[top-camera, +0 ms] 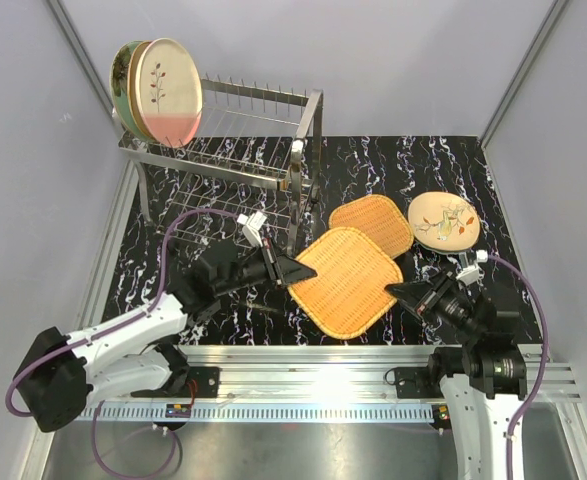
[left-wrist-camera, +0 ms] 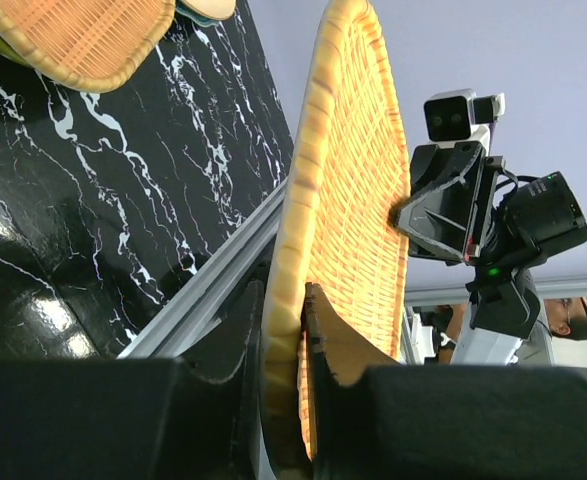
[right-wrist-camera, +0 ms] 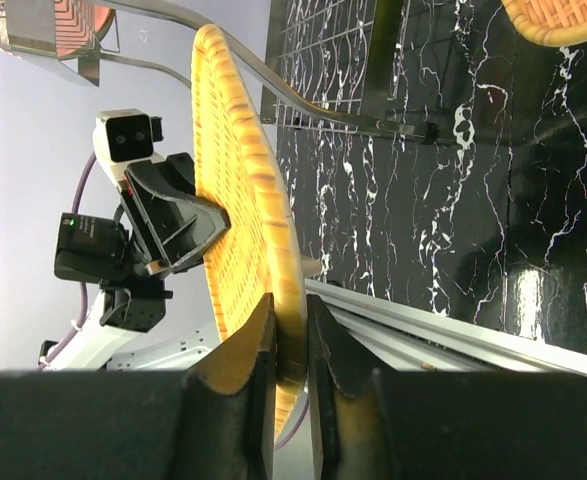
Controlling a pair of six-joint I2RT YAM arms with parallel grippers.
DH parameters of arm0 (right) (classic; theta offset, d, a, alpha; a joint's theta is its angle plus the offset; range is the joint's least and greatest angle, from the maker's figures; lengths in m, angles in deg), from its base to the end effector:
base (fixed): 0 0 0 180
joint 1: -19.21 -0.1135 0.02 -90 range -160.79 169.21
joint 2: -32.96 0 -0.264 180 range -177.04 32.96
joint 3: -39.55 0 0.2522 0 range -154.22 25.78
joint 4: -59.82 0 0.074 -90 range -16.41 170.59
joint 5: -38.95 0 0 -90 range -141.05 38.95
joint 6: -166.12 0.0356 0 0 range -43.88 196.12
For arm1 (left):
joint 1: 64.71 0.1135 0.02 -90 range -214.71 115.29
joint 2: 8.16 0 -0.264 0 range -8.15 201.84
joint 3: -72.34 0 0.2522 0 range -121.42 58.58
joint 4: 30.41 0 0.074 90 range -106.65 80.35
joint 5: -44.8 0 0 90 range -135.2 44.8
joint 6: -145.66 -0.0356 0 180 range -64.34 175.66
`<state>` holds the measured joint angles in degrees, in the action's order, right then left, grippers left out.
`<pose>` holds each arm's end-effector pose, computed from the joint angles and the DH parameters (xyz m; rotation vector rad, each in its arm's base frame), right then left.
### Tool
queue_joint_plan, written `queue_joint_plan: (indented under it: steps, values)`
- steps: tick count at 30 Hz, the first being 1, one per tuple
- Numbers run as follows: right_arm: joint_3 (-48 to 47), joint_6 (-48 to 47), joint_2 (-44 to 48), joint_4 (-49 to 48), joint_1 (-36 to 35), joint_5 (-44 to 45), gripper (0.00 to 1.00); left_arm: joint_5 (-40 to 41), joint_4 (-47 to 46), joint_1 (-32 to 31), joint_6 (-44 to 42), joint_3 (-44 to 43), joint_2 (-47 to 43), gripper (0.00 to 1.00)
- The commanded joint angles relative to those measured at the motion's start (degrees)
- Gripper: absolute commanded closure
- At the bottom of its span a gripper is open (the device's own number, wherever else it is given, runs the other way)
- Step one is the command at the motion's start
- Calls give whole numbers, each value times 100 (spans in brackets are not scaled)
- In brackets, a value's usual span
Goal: Load the plates into the dish rack
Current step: Pass the plate from the right arm to the left
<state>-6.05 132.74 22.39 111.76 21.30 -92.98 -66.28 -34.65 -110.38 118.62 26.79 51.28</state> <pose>0.0640 0.0215 0.2775 0.4688 1.9525 1.3137 0.1560 -0.1780 0.2623 0.0102 2.0634 -1.6192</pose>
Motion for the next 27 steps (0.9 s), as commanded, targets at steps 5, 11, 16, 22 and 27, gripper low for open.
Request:
queue_joint_plan:
  steps: [5,11,16,22,27]
  values:
    - [10,-230,-393,-1014,-24,-166,41,-46,400,-82,-284,-415,-441,100]
    - [186,-301,-508,-1014,-24,-175,27,789,1551,-82,-951,-837,-1021,100]
    - [134,-529,-455,-567,-24,79,20,1510,2344,-65,-1584,-1434,-1364,100]
    - [46,-643,-560,-574,-33,282,21,1862,3231,-65,-2594,-2453,-1707,100]
    - [46,-679,-789,-820,-24,326,21,2090,4023,-65,-3402,-3611,-1883,100]
